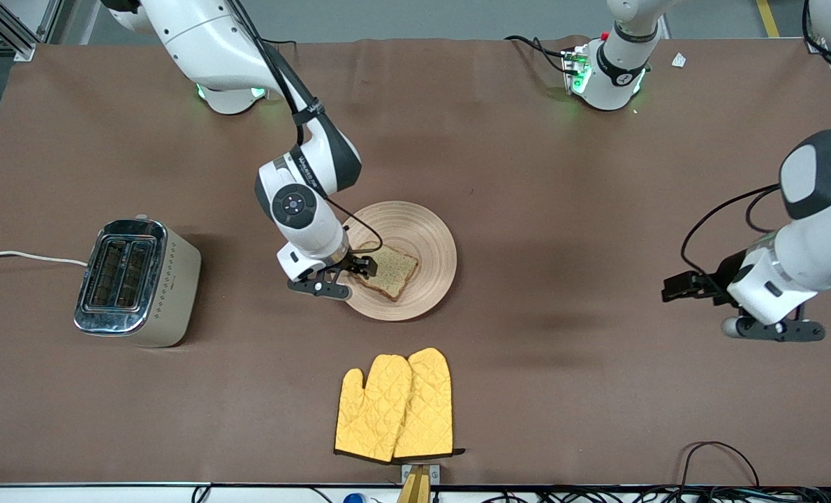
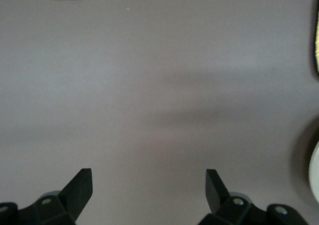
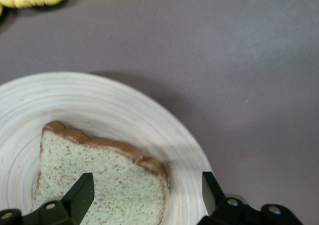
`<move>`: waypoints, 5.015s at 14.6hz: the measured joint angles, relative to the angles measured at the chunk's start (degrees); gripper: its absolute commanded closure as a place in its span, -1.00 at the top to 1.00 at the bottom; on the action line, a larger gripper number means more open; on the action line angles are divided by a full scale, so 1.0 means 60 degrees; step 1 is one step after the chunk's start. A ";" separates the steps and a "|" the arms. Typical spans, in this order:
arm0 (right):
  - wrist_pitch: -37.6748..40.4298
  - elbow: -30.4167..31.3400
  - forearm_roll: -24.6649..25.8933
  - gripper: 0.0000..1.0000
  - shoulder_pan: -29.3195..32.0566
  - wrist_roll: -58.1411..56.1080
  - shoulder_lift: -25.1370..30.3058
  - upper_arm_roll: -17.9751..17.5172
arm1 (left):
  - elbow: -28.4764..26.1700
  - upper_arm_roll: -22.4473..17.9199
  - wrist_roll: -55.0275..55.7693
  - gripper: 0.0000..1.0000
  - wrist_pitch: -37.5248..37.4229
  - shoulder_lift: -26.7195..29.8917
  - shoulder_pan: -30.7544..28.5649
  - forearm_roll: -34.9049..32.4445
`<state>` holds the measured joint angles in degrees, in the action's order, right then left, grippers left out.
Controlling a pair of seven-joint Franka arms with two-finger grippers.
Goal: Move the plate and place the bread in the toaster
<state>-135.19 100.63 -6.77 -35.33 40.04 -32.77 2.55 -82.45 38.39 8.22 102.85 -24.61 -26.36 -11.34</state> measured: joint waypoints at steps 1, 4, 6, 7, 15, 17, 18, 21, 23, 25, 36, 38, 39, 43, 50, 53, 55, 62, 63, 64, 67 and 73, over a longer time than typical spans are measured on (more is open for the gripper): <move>-0.0004 0.0014 0.0000 0.59 -0.0061 0.0048 -0.0043 0.0003 | 0.0117 -0.0004 0.0000 1.00 -0.0354 0.0187 -0.0046 -0.0041; -0.0022 0.0066 -0.0003 0.33 -0.0139 0.0124 -0.0190 0.0004 | 0.0431 -0.0006 0.0000 1.00 -0.1386 0.0449 -0.0131 -0.0045; -0.0053 0.0084 -0.0003 0.29 -0.0168 0.0200 -0.0280 0.0004 | 0.0524 0.0002 0.0000 1.00 -0.1774 0.0464 -0.0126 -0.0045; -0.0086 0.0084 -0.0003 0.27 -0.0181 0.0209 -0.0313 0.0004 | 0.0566 0.0008 0.0000 1.00 -0.1826 0.0483 -0.0122 -0.0044; -0.0435 0.0061 -0.0013 -0.94 -0.0303 0.0356 -0.0530 0.0010 | 0.0829 -0.0455 -0.0058 1.00 -0.2909 0.1227 0.0119 0.0554; -0.0427 0.0057 -0.0019 -0.99 -0.0306 0.0357 -0.0519 0.0010 | 0.0819 -0.1059 -0.0058 1.00 -0.2959 0.1661 0.0505 0.1350; -0.0420 0.0053 -0.0022 -0.99 -0.0309 0.0357 -0.0510 0.0009 | 0.0775 -0.1365 -0.0058 1.00 -0.2959 0.1878 0.0765 0.1550; -0.0273 0.0013 -0.0026 -0.99 -0.0310 0.0356 -0.0487 0.0025 | 0.0435 -0.2285 0.0004 1.00 -0.2964 0.2548 0.1807 0.1638; 0.0223 -0.0199 -0.0008 -0.99 -0.0308 0.0355 -0.0452 0.0098 | 0.0136 -0.2946 0.0094 1.00 -0.2994 0.2945 0.2535 0.1641; 0.0987 -0.0542 0.0033 -0.99 -0.0296 0.0345 -0.0271 0.0297 | -0.0258 -0.3411 0.0312 1.00 -0.3004 0.3336 0.3088 0.1643; 0.7855 -0.3834 0.2727 -0.99 -0.0013 -0.4349 0.0615 0.2450 | -0.0800 -0.4997 0.0878 1.00 -0.3004 0.3801 0.4635 0.1644; 0.8236 -0.3941 0.3551 -0.99 0.0228 -0.5832 0.0612 0.2644 | -0.0862 -0.5021 0.0790 1.00 -0.3005 0.3891 0.4665 0.1644; 0.8366 -0.3942 0.4090 -0.99 0.0296 -0.6344 0.0605 0.2659 | -0.0880 -0.5028 0.0710 1.00 -0.3007 0.3925 0.4665 0.1644; 0.9007 -0.3942 0.6253 -0.99 0.0280 -0.7498 0.0496 0.2627 | -0.0892 -0.5094 0.0158 1.00 -0.3007 0.3958 0.4636 0.1514; 0.9675 -0.3576 0.8482 -0.99 0.0278 -0.6511 -0.0196 0.2638 | -0.0893 -0.5057 -0.0072 1.00 -0.3007 0.3967 0.4662 0.1276; 0.9583 -0.3408 0.9147 -0.99 0.0463 -0.6400 -0.0351 0.2654 | -0.0893 -0.5057 -0.0105 1.00 -0.3007 0.3969 0.4659 0.1276; 0.9510 -0.3379 0.9319 -0.99 0.0605 -0.6400 -0.0363 0.2659 | -0.0893 -0.5057 -0.0107 1.00 -0.3007 0.3969 0.4659 0.1276; 0.9128 -0.2795 0.9368 -0.99 0.0688 -0.5398 -0.0558 0.2651 | -0.0949 -0.5059 -0.0107 1.00 -0.3007 0.3953 0.4656 0.1278; 0.9103 -0.2751 0.9390 -0.99 0.0688 -0.5231 -0.0587 0.2652 | -0.0968 -0.5059 -0.0107 1.00 -0.3007 0.3945 0.4656 0.1278; 0.9094 -0.2722 0.9412 -0.99 0.0689 -0.5086 -0.0599 0.2654 | -0.0980 -0.5060 -0.0107 1.00 -0.3007 0.3938 0.4656 0.1309; 0.9089 -0.2657 0.9426 -0.99 0.0720 -0.4650 -0.0600 0.2660 | -0.1003 -0.5060 -0.0107 1.00 -0.3008 0.3921 0.4655 0.1479; 0.8994 -0.2568 0.9426 -0.99 0.0845 -0.4093 -0.0647 0.2665 | -0.1020 -0.5062 -0.0107 1.00 -0.3008 0.3888 0.4654 0.1492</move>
<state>-81.22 85.22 49.79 -30.26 15.48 -36.65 18.54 -88.57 8.02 7.58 84.81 -1.28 1.56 -2.39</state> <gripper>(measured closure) 0.934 0.000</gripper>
